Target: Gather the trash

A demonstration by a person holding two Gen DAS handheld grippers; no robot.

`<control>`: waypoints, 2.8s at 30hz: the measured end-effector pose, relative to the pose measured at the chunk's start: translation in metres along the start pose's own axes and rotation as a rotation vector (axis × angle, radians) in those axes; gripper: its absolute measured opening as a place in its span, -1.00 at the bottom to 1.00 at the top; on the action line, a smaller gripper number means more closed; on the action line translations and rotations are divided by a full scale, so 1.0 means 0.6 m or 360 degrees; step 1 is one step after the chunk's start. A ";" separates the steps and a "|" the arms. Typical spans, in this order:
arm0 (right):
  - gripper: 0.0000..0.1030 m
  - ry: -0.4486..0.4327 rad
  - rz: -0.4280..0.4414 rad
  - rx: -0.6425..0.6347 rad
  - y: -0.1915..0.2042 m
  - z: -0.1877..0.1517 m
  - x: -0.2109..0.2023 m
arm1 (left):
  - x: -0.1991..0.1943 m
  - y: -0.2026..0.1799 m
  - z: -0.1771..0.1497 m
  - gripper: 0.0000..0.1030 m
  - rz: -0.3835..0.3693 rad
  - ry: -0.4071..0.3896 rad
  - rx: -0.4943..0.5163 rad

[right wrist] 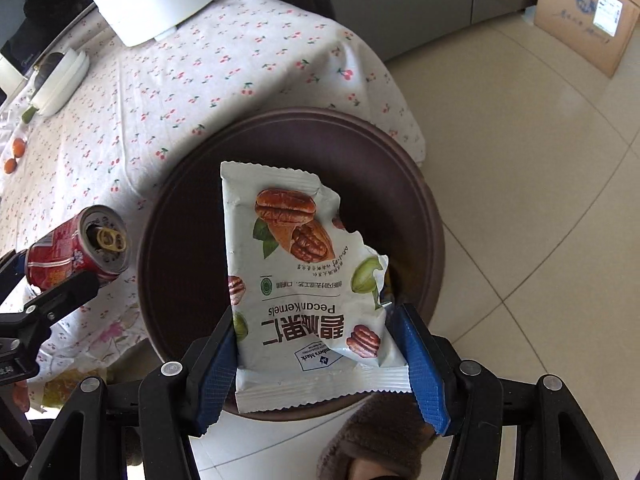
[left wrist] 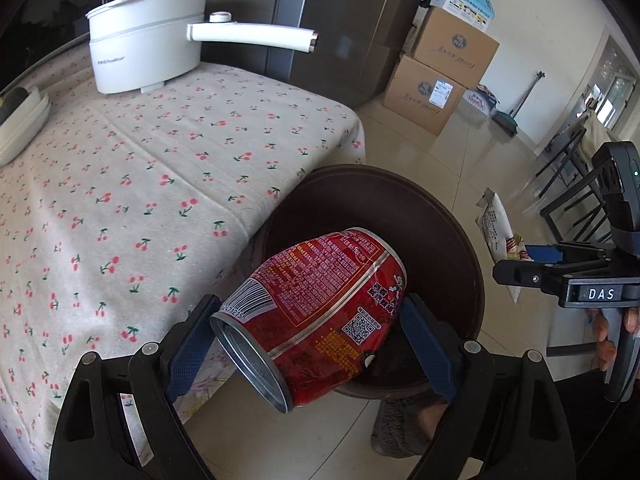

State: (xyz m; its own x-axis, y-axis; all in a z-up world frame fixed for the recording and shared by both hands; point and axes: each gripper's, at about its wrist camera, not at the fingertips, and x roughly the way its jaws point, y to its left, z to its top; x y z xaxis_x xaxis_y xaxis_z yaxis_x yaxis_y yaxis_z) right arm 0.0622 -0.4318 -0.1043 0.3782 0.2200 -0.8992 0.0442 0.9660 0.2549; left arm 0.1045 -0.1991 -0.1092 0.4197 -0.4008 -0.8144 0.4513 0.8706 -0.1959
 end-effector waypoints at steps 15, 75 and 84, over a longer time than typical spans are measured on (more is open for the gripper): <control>0.29 0.0021 -0.0009 0.0007 -0.002 0.006 0.011 | 0.019 0.005 0.021 1.00 0.0085 0.0004 -0.0026; 0.99 -0.0941 -0.0218 -0.0552 0.296 -0.121 -0.203 | -0.387 0.076 -0.174 1.00 0.0854 -0.0607 -0.0293; 0.99 -0.1030 -0.0201 -0.0551 0.324 -0.114 -0.208 | -0.418 0.092 -0.181 1.00 0.0885 -0.0710 -0.0335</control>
State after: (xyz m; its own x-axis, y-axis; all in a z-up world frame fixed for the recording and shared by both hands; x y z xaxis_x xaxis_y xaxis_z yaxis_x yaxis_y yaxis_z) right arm -0.0398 -0.2621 0.0333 0.8633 0.0837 -0.4976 -0.1300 0.9898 -0.0590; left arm -0.0616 -0.0193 0.0249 0.8425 0.0764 -0.5332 -0.0627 0.9971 0.0438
